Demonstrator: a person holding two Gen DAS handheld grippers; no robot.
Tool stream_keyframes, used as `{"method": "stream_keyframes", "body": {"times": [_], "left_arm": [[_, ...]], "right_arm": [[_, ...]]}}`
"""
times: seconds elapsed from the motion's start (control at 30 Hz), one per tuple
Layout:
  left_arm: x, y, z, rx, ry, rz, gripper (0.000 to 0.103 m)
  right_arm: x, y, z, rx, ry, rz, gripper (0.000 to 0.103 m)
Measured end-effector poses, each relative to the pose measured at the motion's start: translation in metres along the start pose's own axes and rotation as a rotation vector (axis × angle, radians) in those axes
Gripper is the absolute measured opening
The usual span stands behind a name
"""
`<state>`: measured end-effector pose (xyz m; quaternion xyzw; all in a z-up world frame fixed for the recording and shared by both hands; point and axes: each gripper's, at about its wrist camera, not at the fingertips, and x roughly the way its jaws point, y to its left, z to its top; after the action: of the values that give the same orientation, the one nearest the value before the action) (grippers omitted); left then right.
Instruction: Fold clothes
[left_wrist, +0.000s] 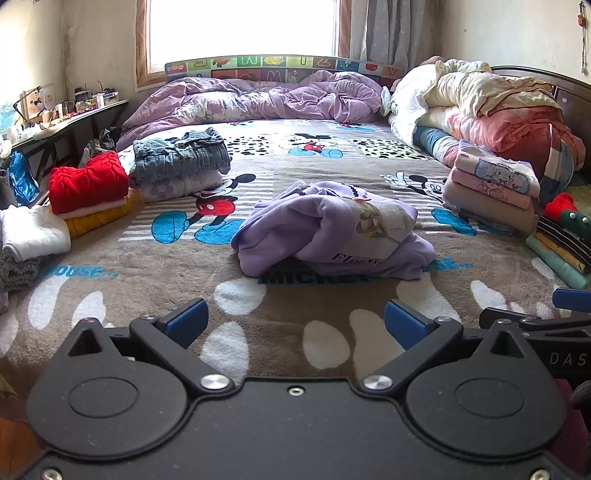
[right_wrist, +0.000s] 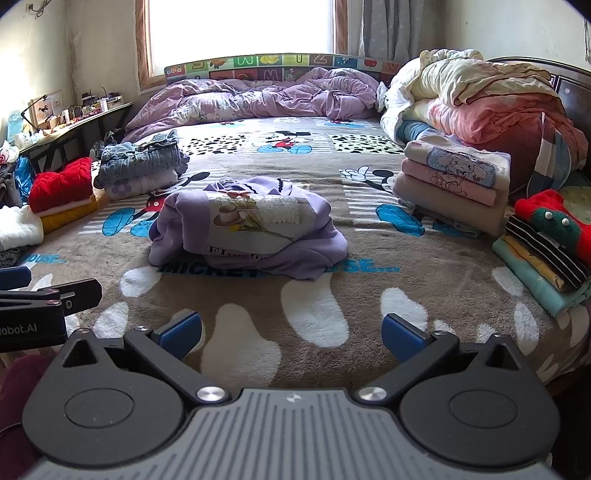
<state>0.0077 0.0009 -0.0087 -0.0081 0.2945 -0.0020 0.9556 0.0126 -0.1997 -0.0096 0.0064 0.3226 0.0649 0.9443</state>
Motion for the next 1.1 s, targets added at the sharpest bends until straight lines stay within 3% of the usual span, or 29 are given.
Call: {"method": "stream_keyframes", "body": {"times": [1.1], "left_arm": [[-0.0033,-0.0027,-0.0007,0.002,-0.007,0.008,0.103]], "right_arm": [[-0.0036,-0.0012,-0.0031,0.005,-0.007,0.012,0.103]]}}
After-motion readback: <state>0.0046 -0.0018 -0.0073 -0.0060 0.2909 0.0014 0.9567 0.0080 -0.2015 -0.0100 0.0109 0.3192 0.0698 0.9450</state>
